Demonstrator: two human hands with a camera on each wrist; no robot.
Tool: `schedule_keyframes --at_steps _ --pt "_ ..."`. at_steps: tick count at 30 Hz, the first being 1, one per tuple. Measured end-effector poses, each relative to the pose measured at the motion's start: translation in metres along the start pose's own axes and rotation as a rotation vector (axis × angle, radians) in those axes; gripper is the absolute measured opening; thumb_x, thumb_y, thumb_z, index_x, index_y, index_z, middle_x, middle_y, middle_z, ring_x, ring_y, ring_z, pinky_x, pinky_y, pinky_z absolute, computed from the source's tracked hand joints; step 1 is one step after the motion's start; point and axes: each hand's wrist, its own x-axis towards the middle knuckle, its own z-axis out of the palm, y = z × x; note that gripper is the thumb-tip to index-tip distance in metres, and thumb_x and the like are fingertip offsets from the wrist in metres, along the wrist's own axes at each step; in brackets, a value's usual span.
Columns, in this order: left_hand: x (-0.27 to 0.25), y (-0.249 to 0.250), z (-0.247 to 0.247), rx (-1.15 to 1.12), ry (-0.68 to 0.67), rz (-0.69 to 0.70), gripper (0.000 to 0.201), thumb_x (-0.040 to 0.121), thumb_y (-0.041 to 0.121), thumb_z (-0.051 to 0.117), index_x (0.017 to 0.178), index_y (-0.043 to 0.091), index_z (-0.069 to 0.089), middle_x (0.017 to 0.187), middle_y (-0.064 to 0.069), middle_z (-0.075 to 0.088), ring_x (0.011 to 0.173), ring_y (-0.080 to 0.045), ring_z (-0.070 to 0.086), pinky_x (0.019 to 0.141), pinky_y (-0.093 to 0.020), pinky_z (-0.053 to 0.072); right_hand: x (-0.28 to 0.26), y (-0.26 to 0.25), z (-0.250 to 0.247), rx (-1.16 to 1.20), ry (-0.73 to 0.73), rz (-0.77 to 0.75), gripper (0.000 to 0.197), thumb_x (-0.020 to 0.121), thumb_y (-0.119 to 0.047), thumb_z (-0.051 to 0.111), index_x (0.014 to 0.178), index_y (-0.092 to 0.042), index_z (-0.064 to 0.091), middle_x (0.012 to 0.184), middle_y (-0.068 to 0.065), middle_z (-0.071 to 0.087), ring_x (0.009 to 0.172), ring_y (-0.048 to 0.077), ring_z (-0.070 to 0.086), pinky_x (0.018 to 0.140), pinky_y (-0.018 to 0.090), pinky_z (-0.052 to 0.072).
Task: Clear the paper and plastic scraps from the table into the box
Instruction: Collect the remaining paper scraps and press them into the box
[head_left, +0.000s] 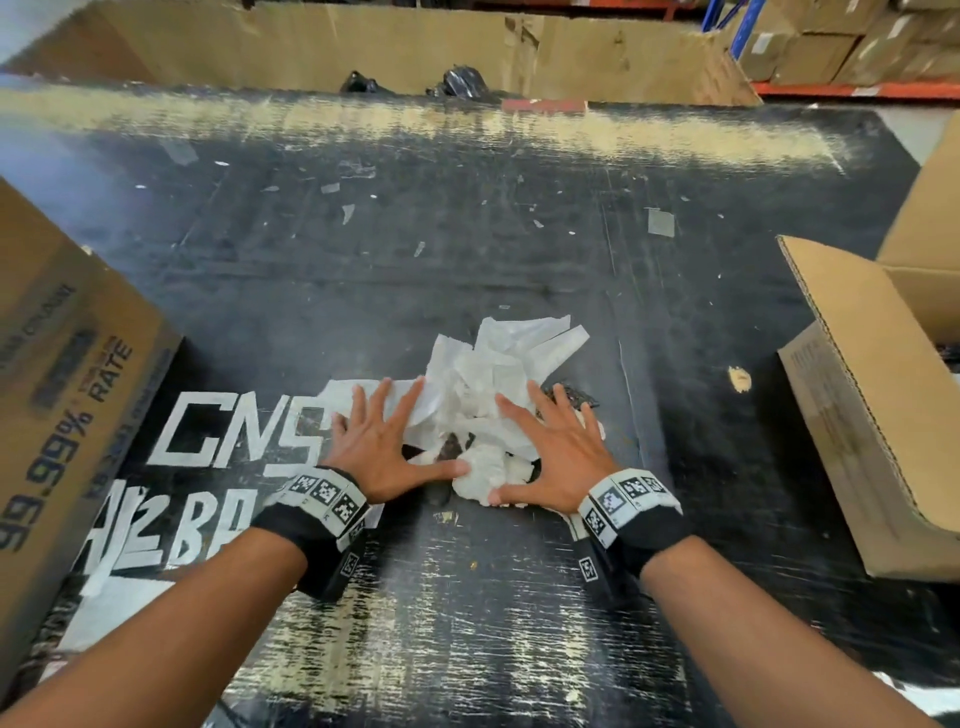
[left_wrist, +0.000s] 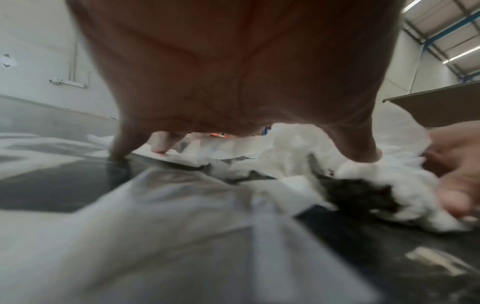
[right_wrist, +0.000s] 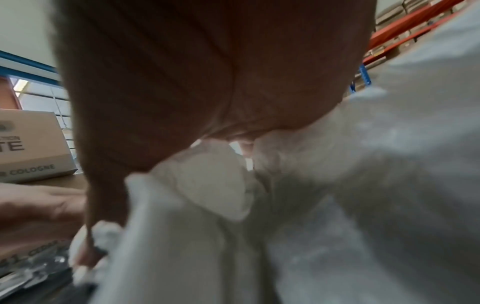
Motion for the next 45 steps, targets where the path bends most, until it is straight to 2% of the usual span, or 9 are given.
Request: schedule_keyframes --at_steps 5,10,14,19,26,34,37,41,45 --pt "-0.004 0.021 -0.004 -0.044 0.007 0.140 0.137 0.046 0.105 0.051 0.147 0.056 -0.028 0.170 -0.003 -0.005 0.156 -0.034 -0.009 0.118 -0.072 0.010 0.001 -0.006 -0.008 0.079 0.016 -0.044 0.133 0.050 -0.089 0.068 0.154 -0.050 -0.006 0.167 0.000 -0.013 0.152 0.028 -0.016 0.121 0.059 -0.001" --pt "-0.001 0.033 -0.016 -0.019 0.068 0.191 0.152 0.035 0.097 0.069 0.145 0.059 -0.028 0.164 0.001 -0.031 0.148 -0.038 -0.032 0.108 -0.082 -0.002 -0.002 0.006 -0.043 0.068 0.035 -0.030 0.151 0.033 -0.094 0.070 0.148 -0.055 -0.019 0.164 -0.003 -0.025 0.150 0.026 -0.025 0.119 0.062 -0.004" --pt "0.014 0.052 -0.013 0.043 -0.057 0.226 0.158 0.029 0.095 0.073 0.142 0.060 -0.031 0.157 0.008 -0.045 0.144 -0.036 -0.040 0.106 -0.082 -0.004 0.029 0.016 -0.067 -0.045 -0.050 -0.055 0.157 0.028 -0.091 0.074 0.145 -0.058 -0.025 0.159 -0.003 -0.037 0.148 0.033 -0.028 0.117 0.068 -0.003" --pt "0.033 0.068 -0.002 0.199 -0.216 0.216 0.151 0.035 0.100 0.065 0.146 0.057 -0.028 0.160 0.006 -0.039 0.145 -0.037 -0.038 0.106 -0.084 -0.003 0.084 0.008 -0.081 -0.239 -0.191 -0.150 0.159 0.024 -0.089 0.075 0.147 -0.056 -0.021 0.162 -0.005 -0.030 0.149 0.035 -0.025 0.116 0.068 -0.005" --pt "0.035 0.048 0.010 0.201 -0.051 0.302 0.121 0.060 0.086 0.063 0.157 0.049 0.002 0.167 0.009 -0.014 0.154 -0.032 -0.018 0.110 -0.081 0.008 0.094 0.013 -0.064 -0.389 -0.253 -0.174 0.150 0.032 -0.081 0.082 0.151 -0.055 -0.006 0.166 -0.004 -0.014 0.151 0.036 -0.013 0.117 0.066 0.015" --pt "0.033 0.039 0.008 0.244 -0.052 0.263 0.123 0.049 0.100 0.053 0.149 0.064 -0.010 0.163 0.005 -0.034 0.148 -0.035 -0.034 0.102 -0.086 -0.001 0.101 0.000 -0.066 -0.440 -0.300 -0.166 0.154 0.034 -0.069 0.090 0.147 -0.060 -0.015 0.163 -0.006 -0.027 0.149 0.044 -0.015 0.108 0.077 0.019" --pt "0.032 0.036 0.006 0.171 -0.051 0.291 0.118 0.063 0.084 0.063 0.154 0.056 -0.007 0.168 0.002 -0.016 0.153 -0.033 -0.021 0.112 -0.080 0.007 0.099 -0.006 -0.073 -0.404 -0.336 -0.211 0.127 0.054 -0.054 0.092 0.153 -0.052 0.014 0.166 -0.008 -0.012 0.150 0.044 -0.010 0.112 0.067 0.026" --pt "0.022 0.036 0.013 0.050 -0.017 0.360 0.098 0.082 0.059 0.066 0.158 0.049 0.004 0.169 -0.004 0.009 0.156 -0.032 0.007 0.120 -0.062 0.023 0.086 0.001 -0.062 -0.338 -0.221 -0.214 0.090 0.076 -0.037 0.084 0.150 -0.047 0.033 0.165 -0.006 0.021 0.150 0.036 0.019 0.112 0.050 0.035" --pt "0.021 0.035 0.014 -0.037 0.111 0.378 0.079 0.085 0.042 0.070 0.155 0.043 0.033 0.151 0.001 0.049 0.117 -0.031 0.064 0.091 -0.038 0.054 0.076 -0.004 -0.061 -0.312 -0.046 -0.229 0.052 0.083 -0.015 0.067 0.132 -0.033 0.061 0.129 0.001 0.065 0.119 0.028 0.059 0.091 0.035 0.045"
